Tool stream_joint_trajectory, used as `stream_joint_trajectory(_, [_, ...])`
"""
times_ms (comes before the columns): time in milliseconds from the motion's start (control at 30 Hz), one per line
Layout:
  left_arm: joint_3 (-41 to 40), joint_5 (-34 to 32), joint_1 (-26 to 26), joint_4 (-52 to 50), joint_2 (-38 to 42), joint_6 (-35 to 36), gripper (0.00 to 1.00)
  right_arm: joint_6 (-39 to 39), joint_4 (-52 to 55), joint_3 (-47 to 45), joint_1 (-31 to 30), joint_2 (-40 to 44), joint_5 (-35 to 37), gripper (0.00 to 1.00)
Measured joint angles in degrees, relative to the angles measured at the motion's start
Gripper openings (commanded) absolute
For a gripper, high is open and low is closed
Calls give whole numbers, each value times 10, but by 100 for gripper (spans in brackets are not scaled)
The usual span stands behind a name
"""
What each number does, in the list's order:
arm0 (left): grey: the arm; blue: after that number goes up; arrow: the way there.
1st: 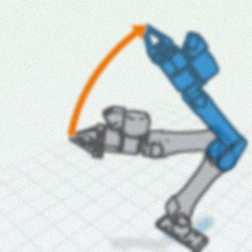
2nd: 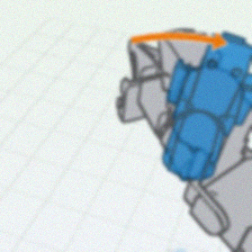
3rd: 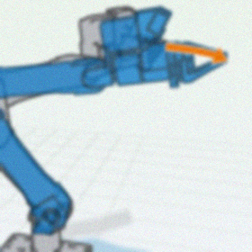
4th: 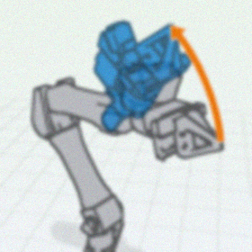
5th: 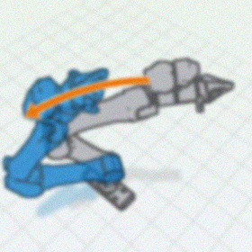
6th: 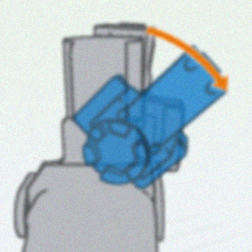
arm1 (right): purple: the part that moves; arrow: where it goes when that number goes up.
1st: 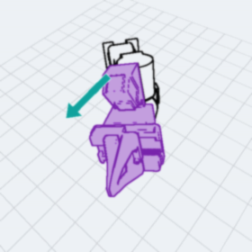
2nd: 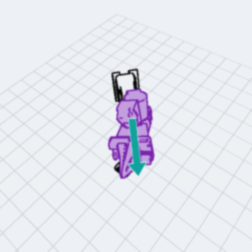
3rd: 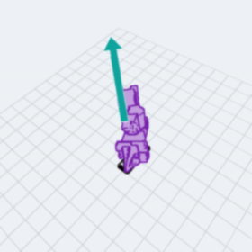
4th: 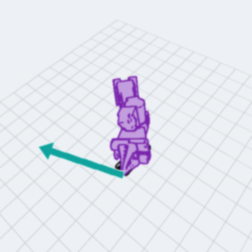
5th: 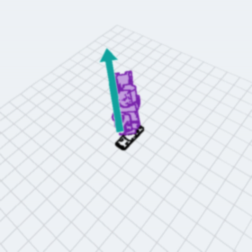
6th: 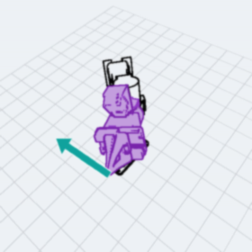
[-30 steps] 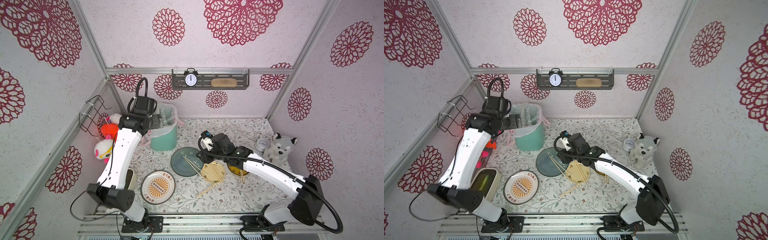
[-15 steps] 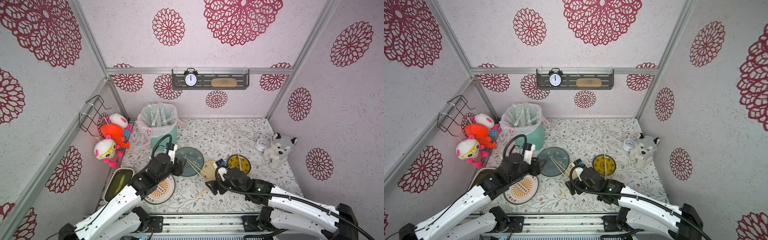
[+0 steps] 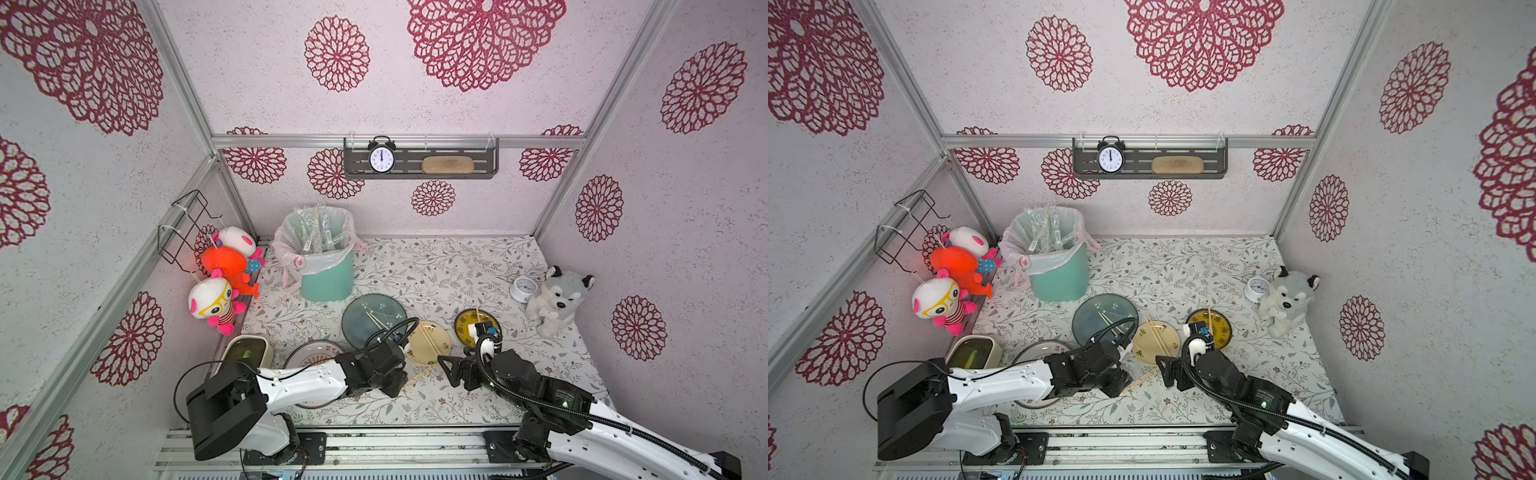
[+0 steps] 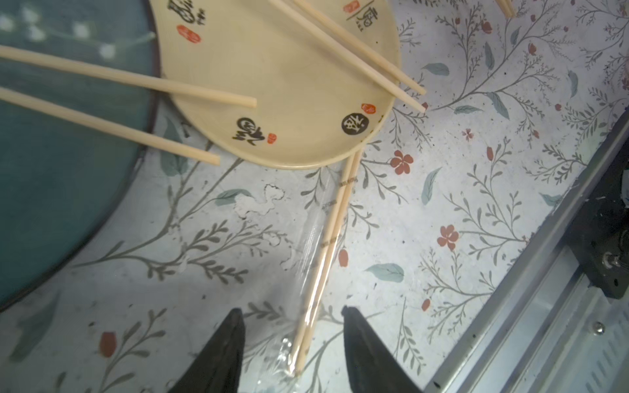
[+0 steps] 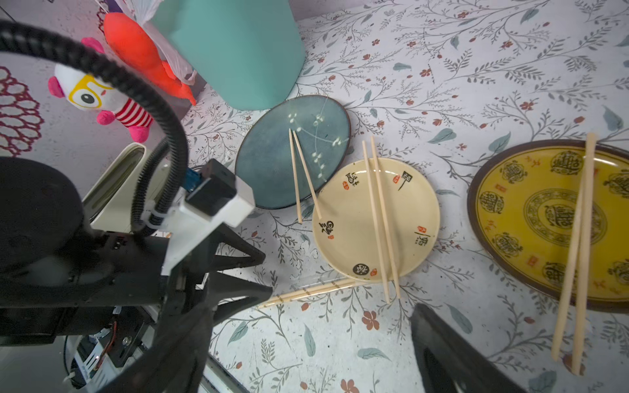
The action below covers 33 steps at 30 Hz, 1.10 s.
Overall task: Remove the packaging of disposable chopsticks
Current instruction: Move the disposable chopsticks to the center of the board.
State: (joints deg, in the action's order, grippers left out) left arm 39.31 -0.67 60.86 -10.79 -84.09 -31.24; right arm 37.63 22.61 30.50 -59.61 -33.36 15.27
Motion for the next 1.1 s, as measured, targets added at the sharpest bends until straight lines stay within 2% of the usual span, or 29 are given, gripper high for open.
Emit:
stream_joint_trajectory(200, [45,32,16,13,-87,-4,59,0,0,0,0,-25,0,91])
stream_joint_trajectory(433, [67,68,55,24,-112,-8,62,0,0,0,1,-14,2,91])
stream_joint_trajectory(700, [112,151,80,119,-184,-27,66,26,23,1,1,-9,43,90])
stream_joint_trajectory(867, [135,170,77,153,-215,-35,66,56,59,2,2,-18,71,86])
stream_joint_trajectory(967, [117,177,71,191,-211,-44,71,78,75,2,2,-17,75,85])
stream_joint_trajectory(1100, [42,170,53,207,-129,-52,72,112,99,-2,2,-28,79,82])
